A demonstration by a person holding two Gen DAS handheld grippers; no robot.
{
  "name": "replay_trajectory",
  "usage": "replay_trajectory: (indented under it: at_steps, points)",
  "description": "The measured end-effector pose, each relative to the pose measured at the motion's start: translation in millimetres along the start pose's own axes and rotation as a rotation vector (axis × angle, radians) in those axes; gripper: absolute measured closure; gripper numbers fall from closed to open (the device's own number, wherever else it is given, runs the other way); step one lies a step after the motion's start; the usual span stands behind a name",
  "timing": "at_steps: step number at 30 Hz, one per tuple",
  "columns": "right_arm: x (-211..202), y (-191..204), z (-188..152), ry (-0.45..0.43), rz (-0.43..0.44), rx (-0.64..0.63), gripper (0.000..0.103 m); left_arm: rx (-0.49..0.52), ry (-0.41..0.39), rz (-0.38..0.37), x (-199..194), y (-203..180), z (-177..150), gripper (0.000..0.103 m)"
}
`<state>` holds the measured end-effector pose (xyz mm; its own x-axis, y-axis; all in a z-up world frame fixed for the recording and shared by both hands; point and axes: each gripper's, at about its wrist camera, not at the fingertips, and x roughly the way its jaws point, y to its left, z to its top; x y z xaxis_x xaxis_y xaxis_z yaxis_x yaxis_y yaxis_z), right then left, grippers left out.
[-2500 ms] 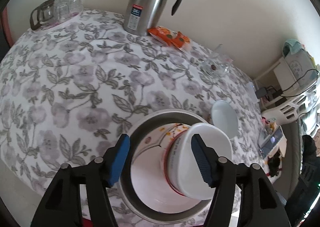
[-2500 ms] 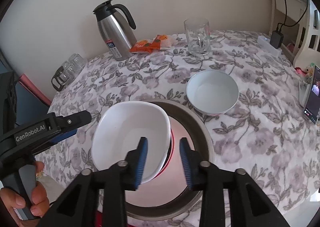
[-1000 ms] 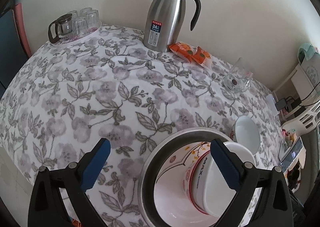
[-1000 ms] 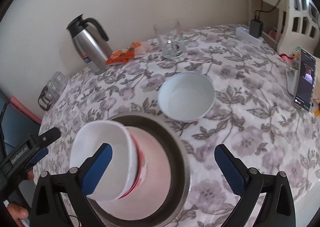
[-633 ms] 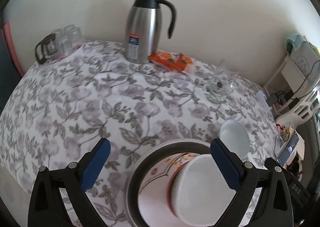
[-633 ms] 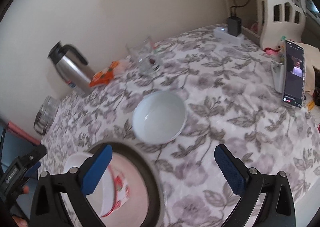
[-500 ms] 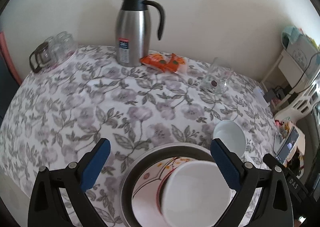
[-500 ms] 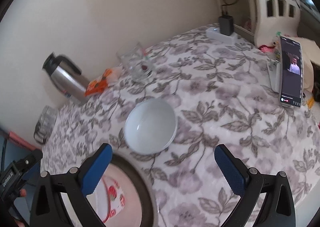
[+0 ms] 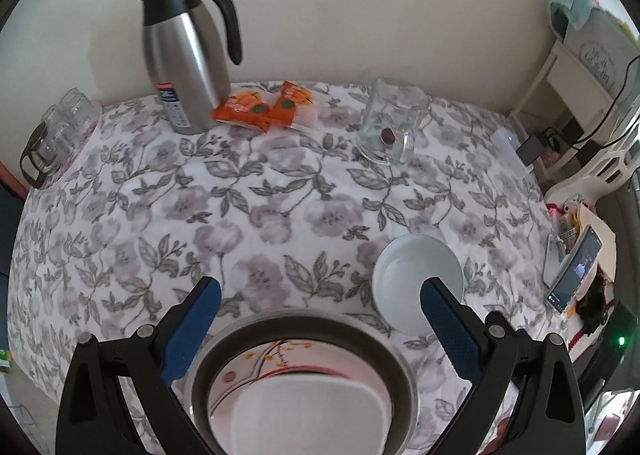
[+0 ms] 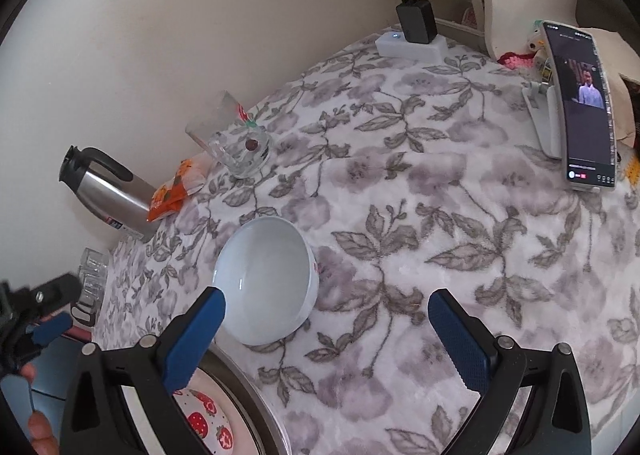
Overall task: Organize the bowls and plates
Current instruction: 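Move both grippers over to the plain white round bowl, then close both grippers on the rim of the white round bowl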
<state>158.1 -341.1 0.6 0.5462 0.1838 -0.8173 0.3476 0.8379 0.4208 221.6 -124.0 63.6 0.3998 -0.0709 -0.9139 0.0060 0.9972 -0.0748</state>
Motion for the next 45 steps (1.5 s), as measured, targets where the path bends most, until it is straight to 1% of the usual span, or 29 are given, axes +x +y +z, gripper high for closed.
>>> replay_trajectory:
  at_steps: [3, 4, 6, 9, 11, 13, 14, 16, 17, 20, 22, 24, 25, 27, 30, 32, 33, 35, 37, 39, 40, 45]
  points:
    - [6, 1, 0, 0.011, 0.006, -0.001, 0.005, -0.021, 0.046, -0.019, 16, -8, 6, 0.003]
    - [8, 1, -1, 0.015, 0.009, 0.000, 0.006, -0.037, 0.073, -0.017, 24, -10, 8, 0.003]
    - [12, -1, -1, 0.026, 0.012, 0.009, 0.009, -0.049, 0.105, -0.003, 35, -13, 9, 0.004]
    - [19, -4, 0, 0.041, 0.015, 0.023, 0.016, -0.028, 0.113, 0.027, 47, -23, 12, 0.005]
    - [23, -5, 0, 0.048, 0.012, 0.026, 0.020, -0.026, 0.128, 0.021, 55, -28, 13, 0.008]
    - [26, -5, 0, 0.054, 0.019, 0.027, 0.022, -0.030, 0.150, 0.005, 64, -32, 14, 0.019]
    - [29, -4, 0, 0.059, 0.023, 0.028, 0.027, -0.033, 0.163, -0.005, 69, -35, 15, 0.020]
    - [34, -5, 0, 0.069, 0.025, 0.032, 0.032, -0.039, 0.176, -0.010, 78, -38, 16, 0.021]
    - [36, -5, 0, 0.074, 0.026, 0.034, 0.032, -0.042, 0.183, -0.007, 82, -39, 16, 0.021]
    - [43, -6, -1, 0.089, 0.029, 0.036, 0.037, -0.058, 0.214, -0.005, 97, -42, 17, 0.030]
    - [47, -6, -2, 0.096, 0.020, 0.039, 0.039, -0.066, 0.235, -0.011, 105, -44, 17, 0.032]
    - [53, -6, -4, 0.112, 0.024, 0.042, 0.042, -0.056, 0.245, 0.011, 111, -48, 17, 0.034]
    - [56, -7, -5, 0.121, 0.028, 0.044, 0.045, -0.048, 0.250, 0.028, 115, -50, 17, 0.037]
    - [61, -8, -6, 0.133, 0.027, 0.051, 0.048, -0.044, 0.259, 0.033, 120, -51, 18, 0.042]
    - [65, -9, -8, 0.142, 0.028, 0.054, 0.053, -0.047, 0.276, 0.030, 129, -53, 17, 0.044]
    - [67, -9, -8, 0.145, 0.039, 0.053, 0.058, -0.040, 0.283, 0.032, 134, -55, 17, 0.048]
    - [67, -8, -8, 0.145, 0.041, 0.051, 0.059, -0.037, 0.288, 0.033, 137, -56, 16, 0.053]
    - [67, -7, -7, 0.144, 0.045, 0.049, 0.062, -0.030, 0.299, 0.040, 142, -57, 15, 0.057]
    - [69, -8, -7, 0.147, 0.049, 0.058, 0.065, -0.023, 0.303, 0.052, 147, -59, 14, 0.066]
    - [71, -9, -7, 0.152, 0.051, 0.062, 0.066, -0.015, 0.308, 0.056, 151, -62, 13, 0.069]
    - [73, -9, -7, 0.155, 0.052, 0.066, 0.068, -0.011, 0.309, 0.056, 153, -63, 13, 0.072]
    - [78, -16, -8, 0.169, 0.066, 0.099, 0.068, 0.018, 0.314, 0.043, 160, -73, 9, 0.080]
